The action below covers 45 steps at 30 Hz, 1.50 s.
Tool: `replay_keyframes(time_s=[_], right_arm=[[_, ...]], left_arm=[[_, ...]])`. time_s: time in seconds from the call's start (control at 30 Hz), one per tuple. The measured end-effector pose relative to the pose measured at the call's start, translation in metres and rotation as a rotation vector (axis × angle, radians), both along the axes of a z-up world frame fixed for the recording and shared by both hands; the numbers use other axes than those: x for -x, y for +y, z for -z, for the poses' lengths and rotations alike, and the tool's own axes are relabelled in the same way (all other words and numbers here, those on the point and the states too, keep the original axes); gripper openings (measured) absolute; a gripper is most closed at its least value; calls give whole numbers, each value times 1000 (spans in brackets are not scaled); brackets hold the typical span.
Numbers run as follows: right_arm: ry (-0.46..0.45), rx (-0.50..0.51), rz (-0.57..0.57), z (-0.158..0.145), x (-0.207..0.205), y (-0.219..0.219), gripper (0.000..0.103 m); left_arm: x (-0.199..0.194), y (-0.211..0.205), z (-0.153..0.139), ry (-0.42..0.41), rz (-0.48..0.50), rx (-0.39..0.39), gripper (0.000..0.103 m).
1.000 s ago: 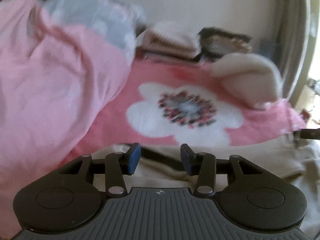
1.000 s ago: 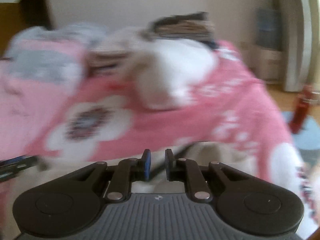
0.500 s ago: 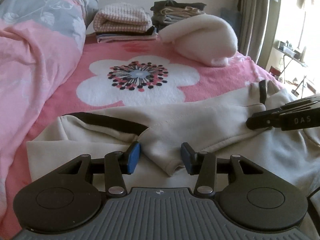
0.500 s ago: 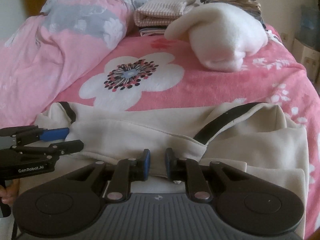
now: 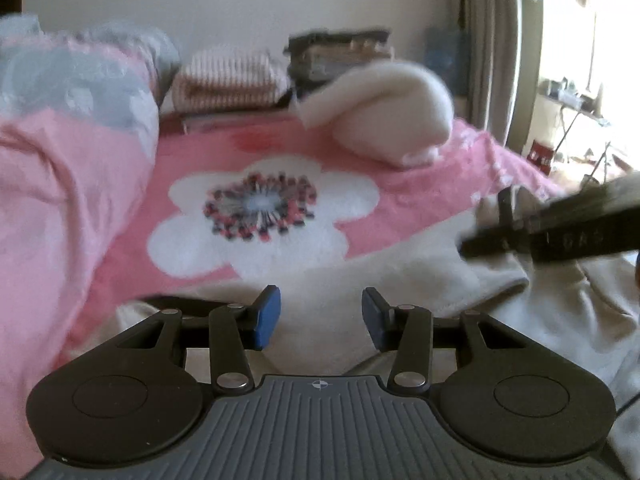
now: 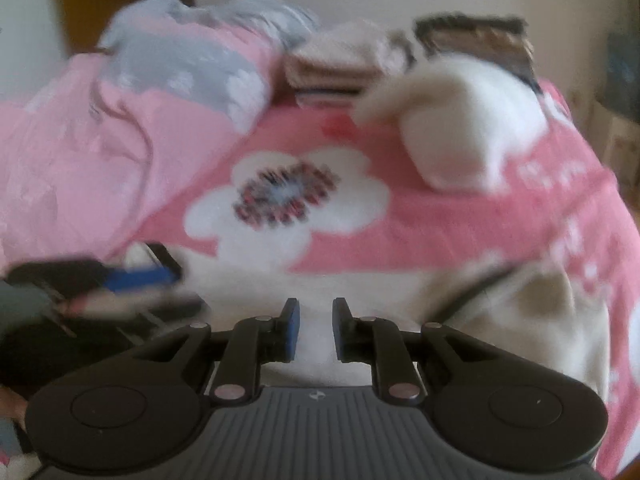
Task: Fold clothes
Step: 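Raise both open tools above the folded hoodie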
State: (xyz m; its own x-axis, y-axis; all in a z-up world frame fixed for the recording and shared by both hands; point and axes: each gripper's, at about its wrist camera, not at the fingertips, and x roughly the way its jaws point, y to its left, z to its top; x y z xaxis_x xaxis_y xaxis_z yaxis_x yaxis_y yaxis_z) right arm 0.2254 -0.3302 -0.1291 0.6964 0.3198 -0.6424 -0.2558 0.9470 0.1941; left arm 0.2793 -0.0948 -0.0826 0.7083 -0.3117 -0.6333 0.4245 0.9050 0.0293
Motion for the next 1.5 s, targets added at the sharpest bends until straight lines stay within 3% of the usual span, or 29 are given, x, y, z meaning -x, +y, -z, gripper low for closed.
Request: replay_keyframes(time_s=[0.1,0.2,0.33,0.4,0.47,0.57,0.7,0.8,0.97,1.07,1.13,1.33,1.5], right_arm=[[-14,-10,-13,1,-13,12,18],[80,-1,-12,36,-27,16,18],[79,-39,-2,43,-25,10,18],[89,-35,26,28,-23,9,19],[16,-21,70,10,-12,2,19],[2,27,150,8,-8,-10,19],[62,24,142,46,-13,-23,19],[90,1,178,34,-11,-24,20],[33,-30,182,7,18,-25,20],[91,16,167,28,18,-25,21],[58,28,151,46,20,-26,20],[56,-23,202,14,30,-27,22],[12,-47,196,-16,64,-29,22]], left_arm=[[-5,-2,16,24,-16,-3,45],[-1,-3,20,4,-11,-14,44],[0,-2,21,2,-3,-12,44],[1,0,21,2,-5,-5,44],[1,1,21,4,-8,5,44],[1,0,22,0,-8,7,44],[1,-1,23,-6,-7,0,44],[3,0,19,-4,-5,1,44],[15,12,-1,-11,-20,36,44],[17,6,8,39,-7,-16,45],[18,3,15,45,-13,-41,45],[23,9,-10,38,-60,-46,45],[41,19,-34,62,-92,-21,45]])
